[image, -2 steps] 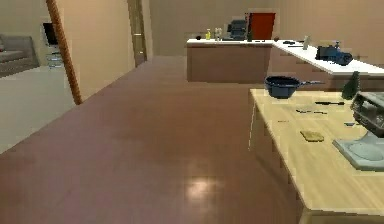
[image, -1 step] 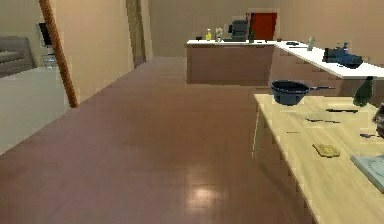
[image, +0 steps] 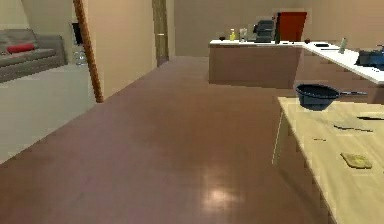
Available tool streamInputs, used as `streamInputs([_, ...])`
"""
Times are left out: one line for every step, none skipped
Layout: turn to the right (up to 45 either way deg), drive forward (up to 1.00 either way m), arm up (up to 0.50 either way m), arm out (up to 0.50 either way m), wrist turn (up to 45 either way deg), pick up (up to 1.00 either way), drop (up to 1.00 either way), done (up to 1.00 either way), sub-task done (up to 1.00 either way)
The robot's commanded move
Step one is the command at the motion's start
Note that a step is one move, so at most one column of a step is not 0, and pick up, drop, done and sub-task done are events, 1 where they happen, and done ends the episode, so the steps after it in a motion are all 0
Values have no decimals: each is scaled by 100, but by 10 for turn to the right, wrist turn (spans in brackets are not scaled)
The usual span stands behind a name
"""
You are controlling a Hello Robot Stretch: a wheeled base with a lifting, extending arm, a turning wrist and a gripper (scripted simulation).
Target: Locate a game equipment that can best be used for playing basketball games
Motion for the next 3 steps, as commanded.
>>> streamInputs([0,100,0,0,0,0,0,0,0])
streamInputs([-30,0,0,0,0,0,0,0,0])
streamInputs([0,100,0,0,0,0,0,0,0])
